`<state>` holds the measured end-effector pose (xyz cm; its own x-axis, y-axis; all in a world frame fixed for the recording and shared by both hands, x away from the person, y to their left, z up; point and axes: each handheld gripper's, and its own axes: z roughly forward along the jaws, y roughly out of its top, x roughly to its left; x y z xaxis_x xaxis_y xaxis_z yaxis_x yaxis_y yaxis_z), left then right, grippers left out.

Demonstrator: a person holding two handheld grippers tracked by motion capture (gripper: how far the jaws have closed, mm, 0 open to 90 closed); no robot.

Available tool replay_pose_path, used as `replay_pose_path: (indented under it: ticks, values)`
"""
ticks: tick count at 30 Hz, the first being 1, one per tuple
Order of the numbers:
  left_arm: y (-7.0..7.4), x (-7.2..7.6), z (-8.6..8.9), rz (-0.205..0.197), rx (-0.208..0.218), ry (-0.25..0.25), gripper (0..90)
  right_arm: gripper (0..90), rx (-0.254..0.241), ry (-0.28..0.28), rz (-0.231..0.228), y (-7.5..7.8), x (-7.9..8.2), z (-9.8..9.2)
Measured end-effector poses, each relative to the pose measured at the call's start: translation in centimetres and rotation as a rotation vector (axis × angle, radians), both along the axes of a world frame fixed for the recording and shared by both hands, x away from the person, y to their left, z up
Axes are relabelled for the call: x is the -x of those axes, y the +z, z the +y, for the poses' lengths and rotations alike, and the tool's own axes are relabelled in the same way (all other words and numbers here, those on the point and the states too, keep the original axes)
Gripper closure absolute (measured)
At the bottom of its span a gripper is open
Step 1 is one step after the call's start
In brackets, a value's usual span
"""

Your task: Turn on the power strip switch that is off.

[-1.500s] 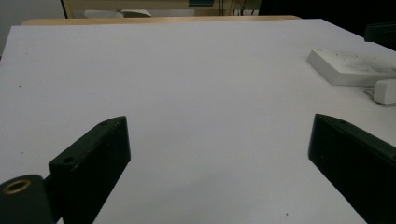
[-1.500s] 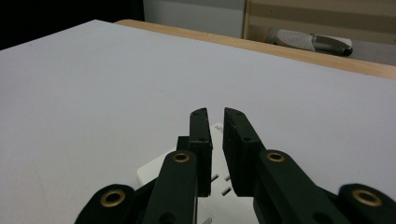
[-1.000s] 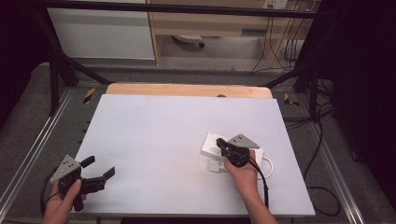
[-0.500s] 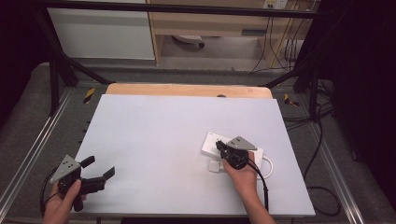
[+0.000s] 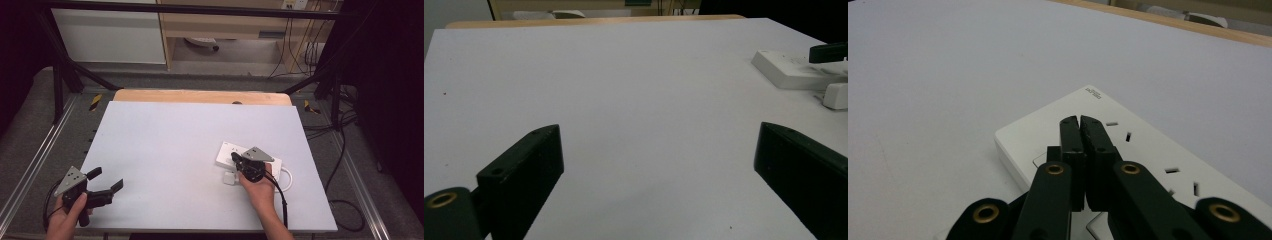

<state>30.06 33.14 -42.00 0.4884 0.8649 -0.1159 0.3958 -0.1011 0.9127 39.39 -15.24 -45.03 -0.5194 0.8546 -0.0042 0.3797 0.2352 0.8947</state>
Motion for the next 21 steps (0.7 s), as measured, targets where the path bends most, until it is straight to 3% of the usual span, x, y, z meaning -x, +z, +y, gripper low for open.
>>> replay_pose_path:
  ticks: [21]
  values:
    - [0.00, -0.01, -0.03, -0.001, -0.004, -0.003, 5.9, 90.0, 0.008, 0.001, 0.014, -0.17, 0.59, 0.10]
